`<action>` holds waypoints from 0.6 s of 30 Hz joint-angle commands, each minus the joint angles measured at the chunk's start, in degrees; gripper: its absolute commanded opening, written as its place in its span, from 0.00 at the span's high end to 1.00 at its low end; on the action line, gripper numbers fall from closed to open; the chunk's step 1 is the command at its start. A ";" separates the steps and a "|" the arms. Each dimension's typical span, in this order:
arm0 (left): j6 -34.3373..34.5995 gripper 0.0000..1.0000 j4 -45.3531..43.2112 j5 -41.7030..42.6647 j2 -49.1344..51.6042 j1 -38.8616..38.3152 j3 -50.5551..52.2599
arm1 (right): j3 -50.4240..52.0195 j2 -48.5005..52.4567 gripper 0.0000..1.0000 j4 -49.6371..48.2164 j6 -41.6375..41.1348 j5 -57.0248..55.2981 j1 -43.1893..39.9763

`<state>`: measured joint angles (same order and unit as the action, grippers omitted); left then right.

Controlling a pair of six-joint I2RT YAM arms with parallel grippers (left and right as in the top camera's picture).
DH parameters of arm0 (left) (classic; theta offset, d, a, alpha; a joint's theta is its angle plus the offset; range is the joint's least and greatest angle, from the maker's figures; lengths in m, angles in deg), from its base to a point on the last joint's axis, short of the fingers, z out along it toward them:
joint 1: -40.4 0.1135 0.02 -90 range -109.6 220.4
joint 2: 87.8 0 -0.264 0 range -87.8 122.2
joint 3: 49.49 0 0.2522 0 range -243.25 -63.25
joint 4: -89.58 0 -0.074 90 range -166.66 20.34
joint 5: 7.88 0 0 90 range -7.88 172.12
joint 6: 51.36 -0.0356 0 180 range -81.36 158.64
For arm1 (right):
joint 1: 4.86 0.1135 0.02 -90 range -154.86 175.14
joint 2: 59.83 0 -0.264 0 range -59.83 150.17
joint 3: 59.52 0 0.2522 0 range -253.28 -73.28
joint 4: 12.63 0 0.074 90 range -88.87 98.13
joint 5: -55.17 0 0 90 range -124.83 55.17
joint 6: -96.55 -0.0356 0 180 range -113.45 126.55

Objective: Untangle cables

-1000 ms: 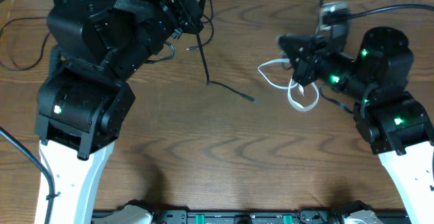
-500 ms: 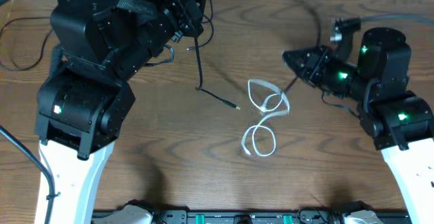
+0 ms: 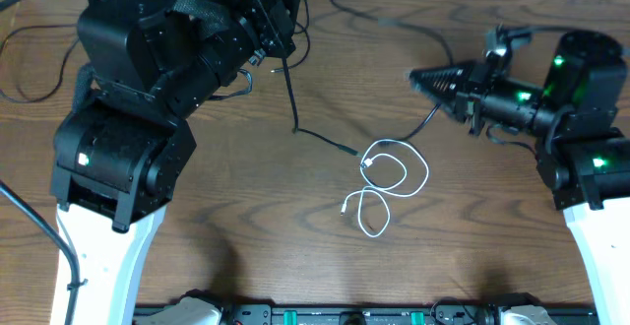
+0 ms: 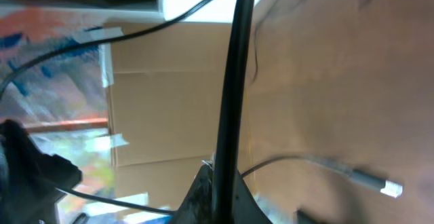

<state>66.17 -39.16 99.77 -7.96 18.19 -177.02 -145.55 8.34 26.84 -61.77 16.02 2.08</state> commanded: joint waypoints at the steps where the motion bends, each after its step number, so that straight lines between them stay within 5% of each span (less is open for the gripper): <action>1: -3.08 0.93 0.02 -0.39 -0.42 0.02 -0.39 | -0.46 0.07 0.98 3.06 15.65 -8.33 -0.61; 5: -5.22 0.93 0.63 -0.42 -0.42 0.04 -0.39 | -0.39 0.28 0.91 13.62 19.80 -22.77 -0.31; 9: -5.20 0.92 0.66 -0.13 -0.42 0.02 -0.39 | -0.26 1.22 0.58 20.39 20.26 -34.69 0.35; 11: -5.22 0.92 1.05 0.37 -0.42 0.02 -0.39 | -0.24 1.79 0.39 20.13 24.15 -35.28 0.33; 18: -5.25 0.92 3.74 2.58 -0.17 0.02 -0.39 | -0.26 1.84 0.01 10.75 42.23 -27.08 0.24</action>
<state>62.12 -36.17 100.60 -7.96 18.19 -177.02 -145.48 10.56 40.28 -32.02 -13.84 1.97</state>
